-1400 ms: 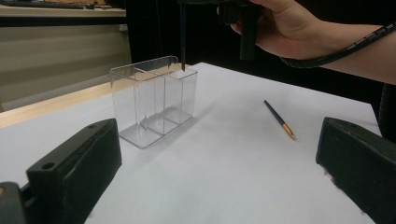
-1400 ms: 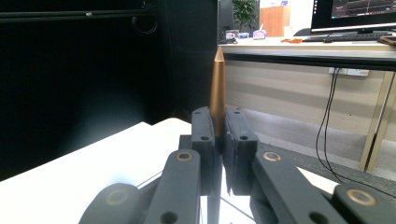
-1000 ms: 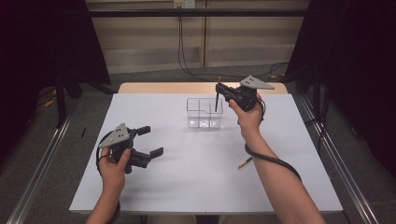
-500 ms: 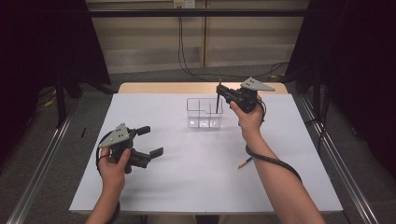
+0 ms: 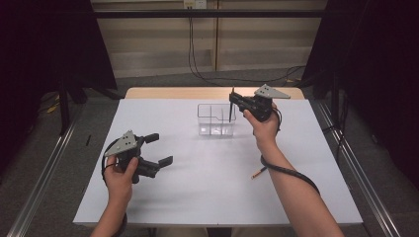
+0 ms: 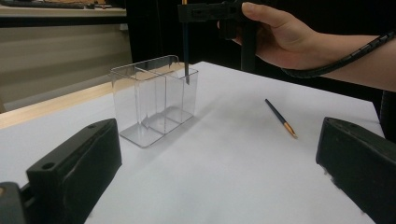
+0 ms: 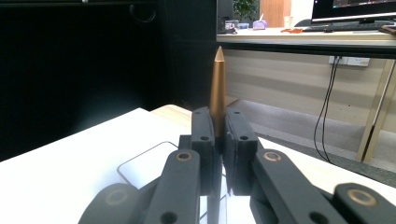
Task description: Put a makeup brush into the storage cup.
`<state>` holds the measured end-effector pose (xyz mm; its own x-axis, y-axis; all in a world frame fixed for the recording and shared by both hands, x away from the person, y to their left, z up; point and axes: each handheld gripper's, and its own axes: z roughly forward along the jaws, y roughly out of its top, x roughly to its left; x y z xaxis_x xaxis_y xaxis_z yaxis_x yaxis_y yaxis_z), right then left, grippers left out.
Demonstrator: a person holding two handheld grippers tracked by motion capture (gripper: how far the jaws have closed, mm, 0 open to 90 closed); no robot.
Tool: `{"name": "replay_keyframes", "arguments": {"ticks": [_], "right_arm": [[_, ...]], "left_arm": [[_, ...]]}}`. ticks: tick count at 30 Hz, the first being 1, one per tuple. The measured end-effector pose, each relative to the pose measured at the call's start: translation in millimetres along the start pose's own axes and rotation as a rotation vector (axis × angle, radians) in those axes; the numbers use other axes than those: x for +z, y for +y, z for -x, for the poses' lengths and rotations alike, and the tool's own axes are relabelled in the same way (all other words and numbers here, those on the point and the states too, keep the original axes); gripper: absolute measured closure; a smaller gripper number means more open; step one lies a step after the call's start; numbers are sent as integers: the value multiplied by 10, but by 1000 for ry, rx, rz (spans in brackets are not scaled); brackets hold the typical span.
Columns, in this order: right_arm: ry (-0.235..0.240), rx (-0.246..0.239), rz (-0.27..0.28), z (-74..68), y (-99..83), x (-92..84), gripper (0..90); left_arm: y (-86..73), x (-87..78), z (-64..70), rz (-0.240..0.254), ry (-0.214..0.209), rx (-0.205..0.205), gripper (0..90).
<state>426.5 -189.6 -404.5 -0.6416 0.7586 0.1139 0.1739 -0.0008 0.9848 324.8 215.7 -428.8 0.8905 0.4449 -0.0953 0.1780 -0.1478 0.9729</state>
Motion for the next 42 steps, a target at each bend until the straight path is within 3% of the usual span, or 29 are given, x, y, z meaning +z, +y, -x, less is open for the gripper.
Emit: {"name": "replay_keyframes", "arguments": {"ticks": [24, 33, 42], "right_arm": [[0, 1, -16, -2, -40, -7, 819], [36, 31, -9, -2, -5, -17, 363], [44, 30, -14, 3, 72, -101, 167]], "left_arm": [[-2, -8, -2, 1, 6, -6, 2], [-1, -8, 1, -1, 3, -3, 1], [1, 0, 4, -3, 6, 3, 2]]}}
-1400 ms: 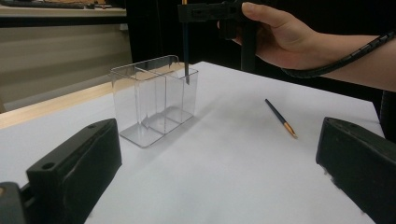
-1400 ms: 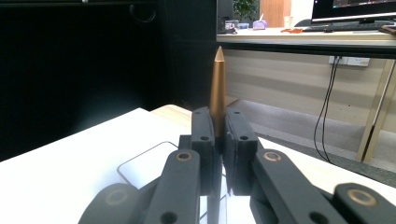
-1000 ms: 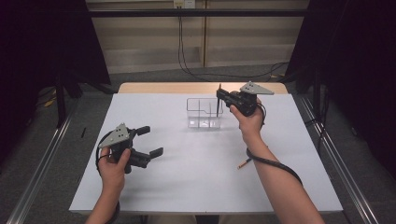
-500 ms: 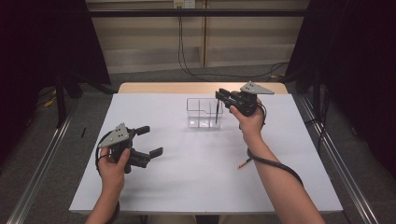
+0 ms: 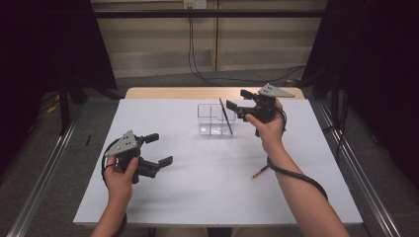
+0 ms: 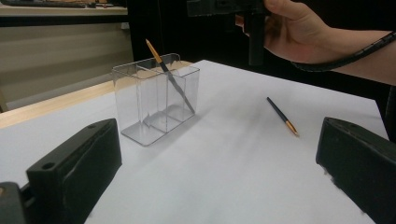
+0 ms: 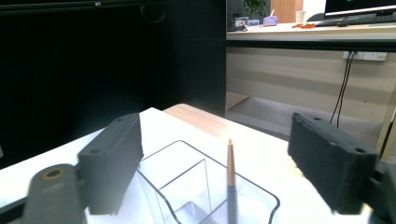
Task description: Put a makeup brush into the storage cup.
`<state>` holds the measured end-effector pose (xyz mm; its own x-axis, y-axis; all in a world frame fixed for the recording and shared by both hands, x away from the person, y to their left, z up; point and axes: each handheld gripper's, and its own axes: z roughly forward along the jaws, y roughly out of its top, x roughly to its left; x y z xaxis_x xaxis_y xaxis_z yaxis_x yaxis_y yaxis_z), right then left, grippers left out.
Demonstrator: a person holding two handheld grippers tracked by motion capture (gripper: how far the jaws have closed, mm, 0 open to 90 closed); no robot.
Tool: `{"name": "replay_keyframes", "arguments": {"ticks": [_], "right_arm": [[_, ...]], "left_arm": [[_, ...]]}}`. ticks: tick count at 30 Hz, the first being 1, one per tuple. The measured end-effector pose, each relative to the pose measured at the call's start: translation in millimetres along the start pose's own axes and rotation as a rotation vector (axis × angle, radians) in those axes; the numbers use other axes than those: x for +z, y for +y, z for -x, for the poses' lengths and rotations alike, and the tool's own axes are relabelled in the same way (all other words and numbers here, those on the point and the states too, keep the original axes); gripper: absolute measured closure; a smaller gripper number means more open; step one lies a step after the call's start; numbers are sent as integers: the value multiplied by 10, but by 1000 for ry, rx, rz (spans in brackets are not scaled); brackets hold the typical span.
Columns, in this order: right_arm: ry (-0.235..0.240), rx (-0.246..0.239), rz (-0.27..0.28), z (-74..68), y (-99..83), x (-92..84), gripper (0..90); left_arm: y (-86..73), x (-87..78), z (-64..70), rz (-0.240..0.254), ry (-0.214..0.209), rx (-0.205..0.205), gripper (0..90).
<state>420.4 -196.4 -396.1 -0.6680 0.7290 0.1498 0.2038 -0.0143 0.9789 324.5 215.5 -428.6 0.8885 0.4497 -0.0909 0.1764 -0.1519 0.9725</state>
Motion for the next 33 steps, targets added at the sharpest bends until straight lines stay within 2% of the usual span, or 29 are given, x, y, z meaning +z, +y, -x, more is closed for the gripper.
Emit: {"name": "replay_keyframes", "arguments": {"ticks": [7, 21, 33], "right_arm": [[6, -8, -10, 0, -9, -72, 125], [1, 14, -6, 36, -35, -262, 78], [4, 0, -11, 49, -58, -365, 60]], "left_arm": [[3, -1, 4, 2, 2, -2, 1], [0, -12, 1, 6, 3, -8, 2], [-27, -31, -27, 6, 11, -15, 1]]}}
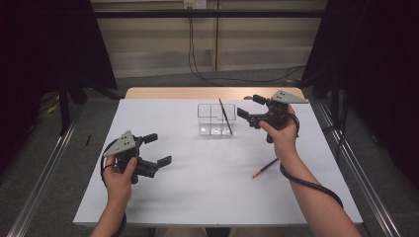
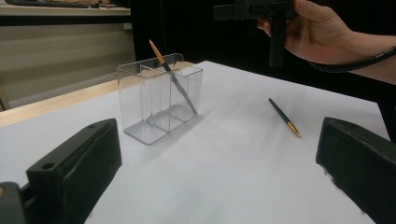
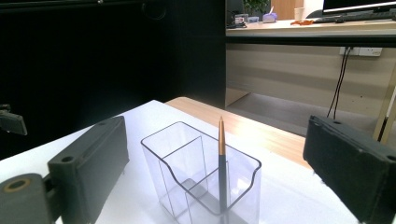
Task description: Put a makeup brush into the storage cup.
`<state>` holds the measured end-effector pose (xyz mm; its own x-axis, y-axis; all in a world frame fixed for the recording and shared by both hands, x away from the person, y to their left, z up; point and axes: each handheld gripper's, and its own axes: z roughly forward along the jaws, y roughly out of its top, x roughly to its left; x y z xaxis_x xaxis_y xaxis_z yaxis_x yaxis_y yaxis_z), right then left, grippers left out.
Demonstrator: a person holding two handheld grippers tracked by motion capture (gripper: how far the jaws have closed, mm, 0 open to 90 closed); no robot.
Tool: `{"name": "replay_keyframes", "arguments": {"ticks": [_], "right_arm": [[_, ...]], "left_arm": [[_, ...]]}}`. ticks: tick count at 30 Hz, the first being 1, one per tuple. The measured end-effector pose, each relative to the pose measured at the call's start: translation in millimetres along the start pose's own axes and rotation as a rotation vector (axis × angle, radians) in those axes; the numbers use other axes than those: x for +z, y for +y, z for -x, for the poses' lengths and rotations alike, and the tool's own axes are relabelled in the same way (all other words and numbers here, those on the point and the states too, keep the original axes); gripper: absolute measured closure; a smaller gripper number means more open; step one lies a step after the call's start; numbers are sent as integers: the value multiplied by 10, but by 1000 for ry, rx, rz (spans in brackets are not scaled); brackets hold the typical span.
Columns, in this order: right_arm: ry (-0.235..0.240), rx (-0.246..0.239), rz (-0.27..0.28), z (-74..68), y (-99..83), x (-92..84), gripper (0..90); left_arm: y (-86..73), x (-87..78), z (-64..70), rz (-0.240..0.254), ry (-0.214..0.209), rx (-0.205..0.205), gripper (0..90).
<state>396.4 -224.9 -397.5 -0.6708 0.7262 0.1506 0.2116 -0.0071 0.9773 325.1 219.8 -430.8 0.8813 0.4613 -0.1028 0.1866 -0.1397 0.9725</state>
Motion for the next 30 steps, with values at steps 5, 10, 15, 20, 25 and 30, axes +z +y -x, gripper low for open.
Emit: {"name": "replay_keyframes", "arguments": {"ticks": [5, 10, 15, 20, 25, 30], "right_arm": [[1, 3, 1, -9, -6, -14, 57], [2, -5, -5, -18, -22, -35, 52], [2, -8, -10, -21, -41, -54, 51], [3, -14, -18, -20, -56, -70, 50], [11, -24, -22, -39, -57, -90, 43], [16, -31, -25, -60, -48, -119, 39]], "left_arm": [[-7, -24, -15, 0, 1, -2, 1], [-3, -38, -16, 3, 4, -4, 1], [-4, -43, -11, 4, 2, -5, 1], [-3, -51, -12, 3, 4, -4, 1], [-7, -56, -10, 1, 5, -6, 1], [-8, -53, -8, 1, 6, -4, 1]]}}
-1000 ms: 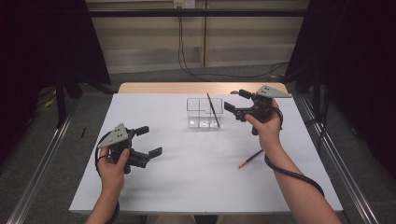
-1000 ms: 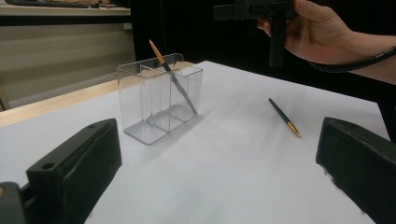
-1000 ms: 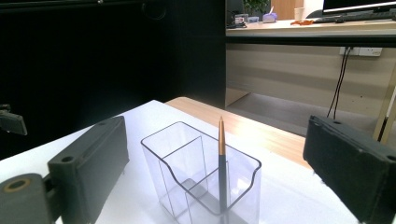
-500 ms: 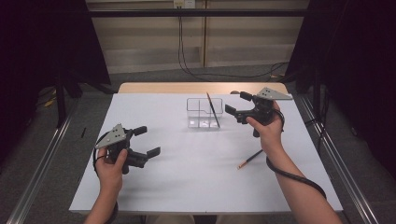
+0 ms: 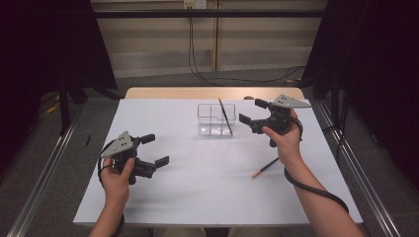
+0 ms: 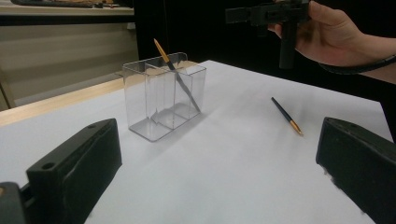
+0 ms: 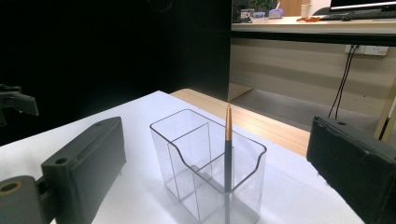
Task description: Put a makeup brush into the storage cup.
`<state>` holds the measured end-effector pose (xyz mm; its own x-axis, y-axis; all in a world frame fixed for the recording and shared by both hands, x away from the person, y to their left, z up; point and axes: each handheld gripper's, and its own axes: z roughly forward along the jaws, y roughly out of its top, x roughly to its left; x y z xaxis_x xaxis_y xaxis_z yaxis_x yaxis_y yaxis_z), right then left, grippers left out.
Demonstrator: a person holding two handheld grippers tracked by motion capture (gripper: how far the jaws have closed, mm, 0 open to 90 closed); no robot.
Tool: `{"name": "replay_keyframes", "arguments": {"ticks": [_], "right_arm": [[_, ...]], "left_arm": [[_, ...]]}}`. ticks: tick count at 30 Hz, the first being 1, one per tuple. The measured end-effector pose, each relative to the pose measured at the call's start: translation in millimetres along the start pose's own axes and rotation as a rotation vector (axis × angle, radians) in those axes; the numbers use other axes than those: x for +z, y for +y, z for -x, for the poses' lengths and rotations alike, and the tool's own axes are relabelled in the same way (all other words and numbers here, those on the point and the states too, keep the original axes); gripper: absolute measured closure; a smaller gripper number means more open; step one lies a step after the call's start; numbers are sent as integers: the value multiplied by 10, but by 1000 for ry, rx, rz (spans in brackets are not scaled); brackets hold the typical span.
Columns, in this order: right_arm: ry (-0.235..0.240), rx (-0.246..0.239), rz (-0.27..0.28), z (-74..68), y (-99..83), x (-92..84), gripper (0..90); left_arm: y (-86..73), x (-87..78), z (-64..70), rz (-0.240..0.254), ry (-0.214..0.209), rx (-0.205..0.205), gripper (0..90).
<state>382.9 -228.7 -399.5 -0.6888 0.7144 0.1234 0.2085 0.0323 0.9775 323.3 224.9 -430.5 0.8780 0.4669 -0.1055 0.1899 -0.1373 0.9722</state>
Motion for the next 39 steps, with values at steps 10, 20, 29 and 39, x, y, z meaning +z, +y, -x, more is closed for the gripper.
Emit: {"name": "replay_keyframes", "arguments": {"ticks": [10, 20, 29, 39], "right_arm": [[2, -11, -4, -18, 7, -67, 38], [-2, -11, -13, -16, -43, -211, 32], [-5, -15, -23, 4, -118, -400, 29], [-15, -1, -27, -12, -253, -608, 30]], "left_arm": [[0, -16, 2, 0, 4, 0, 1], [13, 9, 28, 0, -2, 0, 1], [-4, 22, 47, -8, -3, 2, 1], [-12, 7, 42, -11, 4, 1, 1]]}}
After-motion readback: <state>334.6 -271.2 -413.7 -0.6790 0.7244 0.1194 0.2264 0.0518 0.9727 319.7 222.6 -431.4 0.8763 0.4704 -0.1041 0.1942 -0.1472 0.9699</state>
